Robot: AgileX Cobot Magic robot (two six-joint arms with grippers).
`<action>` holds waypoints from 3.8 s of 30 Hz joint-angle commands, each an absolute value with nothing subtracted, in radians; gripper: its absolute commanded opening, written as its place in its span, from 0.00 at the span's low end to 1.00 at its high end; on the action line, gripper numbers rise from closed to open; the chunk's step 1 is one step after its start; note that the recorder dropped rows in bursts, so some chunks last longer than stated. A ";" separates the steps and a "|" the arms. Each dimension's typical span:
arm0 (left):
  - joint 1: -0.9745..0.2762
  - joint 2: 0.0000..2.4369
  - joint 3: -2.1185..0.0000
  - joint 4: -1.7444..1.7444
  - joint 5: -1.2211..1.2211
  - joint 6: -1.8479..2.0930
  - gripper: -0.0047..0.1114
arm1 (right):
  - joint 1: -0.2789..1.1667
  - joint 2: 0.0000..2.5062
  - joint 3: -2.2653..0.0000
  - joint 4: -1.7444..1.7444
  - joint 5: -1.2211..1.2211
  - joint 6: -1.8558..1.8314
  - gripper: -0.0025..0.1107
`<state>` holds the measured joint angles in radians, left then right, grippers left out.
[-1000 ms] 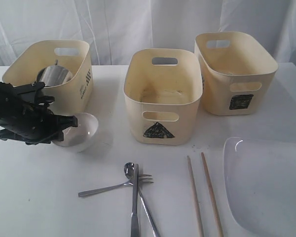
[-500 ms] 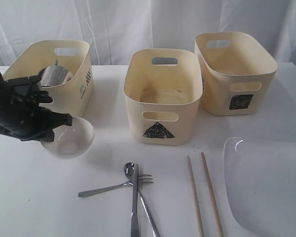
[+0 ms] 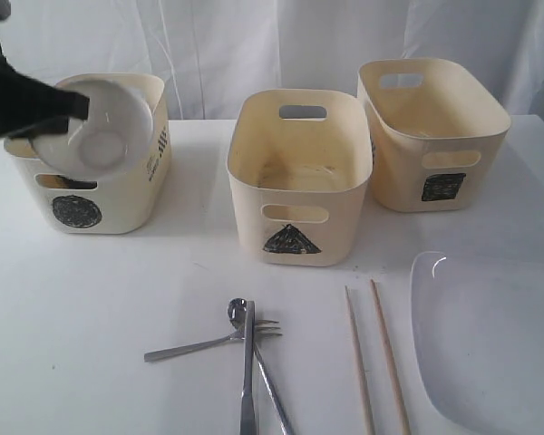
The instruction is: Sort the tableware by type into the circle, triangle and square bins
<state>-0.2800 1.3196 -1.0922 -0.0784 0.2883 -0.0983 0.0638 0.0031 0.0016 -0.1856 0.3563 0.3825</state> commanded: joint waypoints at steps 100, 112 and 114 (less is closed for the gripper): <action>-0.620 1.552 -0.899 -0.402 0.421 0.563 0.43 | 0.059 0.000 0.000 -0.188 0.351 0.401 0.02; -0.620 1.620 -0.992 -0.632 0.465 0.616 0.43 | 0.059 0.000 0.000 -0.188 0.351 0.401 0.02; -0.620 1.620 -0.992 -0.723 0.465 0.586 0.43 | 0.059 0.000 0.000 -0.188 0.351 0.401 0.02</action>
<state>-0.6139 1.6212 -0.9851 -0.6023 0.4389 0.6292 0.0638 0.0031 0.0016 -0.1856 0.3563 0.3991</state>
